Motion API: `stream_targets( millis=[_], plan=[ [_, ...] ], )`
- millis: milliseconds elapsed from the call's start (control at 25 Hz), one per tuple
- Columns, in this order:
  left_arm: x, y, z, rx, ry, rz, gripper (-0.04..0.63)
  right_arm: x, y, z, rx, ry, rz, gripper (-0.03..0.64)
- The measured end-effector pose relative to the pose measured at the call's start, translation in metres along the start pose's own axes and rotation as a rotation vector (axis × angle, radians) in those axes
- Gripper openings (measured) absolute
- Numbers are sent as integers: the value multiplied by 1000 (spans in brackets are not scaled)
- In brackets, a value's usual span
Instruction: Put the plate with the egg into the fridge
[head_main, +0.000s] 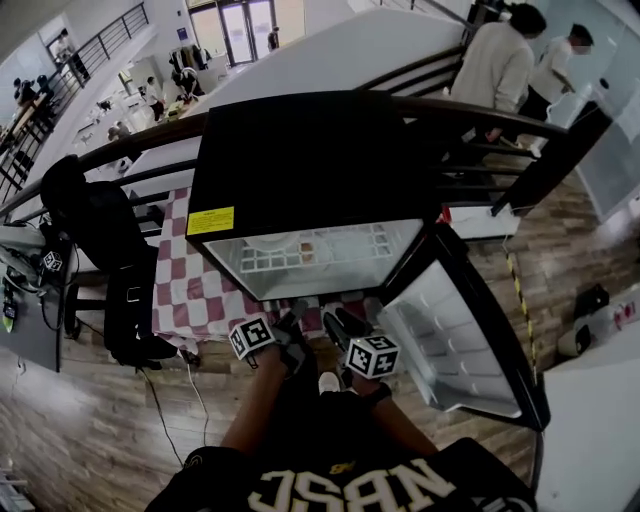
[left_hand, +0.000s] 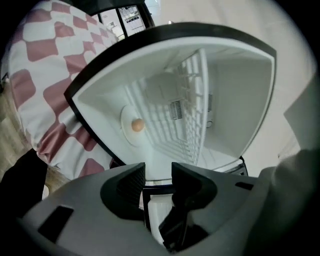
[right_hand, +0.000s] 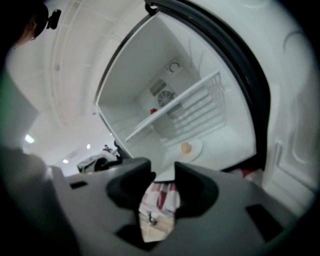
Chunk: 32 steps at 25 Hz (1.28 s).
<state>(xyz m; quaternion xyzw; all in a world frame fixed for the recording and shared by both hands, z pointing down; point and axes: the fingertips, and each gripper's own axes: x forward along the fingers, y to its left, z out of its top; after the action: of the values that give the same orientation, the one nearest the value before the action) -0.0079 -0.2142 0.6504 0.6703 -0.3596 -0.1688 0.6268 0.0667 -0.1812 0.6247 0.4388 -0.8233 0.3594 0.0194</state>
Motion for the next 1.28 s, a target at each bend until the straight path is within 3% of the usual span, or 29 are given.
stream_targets(
  millis=[200,360,480,640,760,880,1080,1280],
  plan=[
    [-55,-53,15,264,-37,-34,166,-7,50,30,-172,-49,68,141],
    [-85,-91,43,512,-93,-33,120,-10,88,74,-333,-171,43,72],
    [-104,-126,66,734,-159,-18,55,-13,117,107,-366,-238,38,41],
    [-130,-177,83,1025,-251,-18,39,-20,155,132,-455,-282,10,29],
    [-137,-194,90,1180,-241,29,35,-23,182,146,-561,-329,-14,29],
    [-141,-201,97,1239,-237,66,35,-25,198,158,-566,-363,-30,29],
    [-159,-219,106,1182,-319,16,35,-29,203,159,-472,-390,-39,28],
    [-170,-239,102,1247,-366,-19,35,-31,211,153,-489,-392,-55,29]
  ],
)
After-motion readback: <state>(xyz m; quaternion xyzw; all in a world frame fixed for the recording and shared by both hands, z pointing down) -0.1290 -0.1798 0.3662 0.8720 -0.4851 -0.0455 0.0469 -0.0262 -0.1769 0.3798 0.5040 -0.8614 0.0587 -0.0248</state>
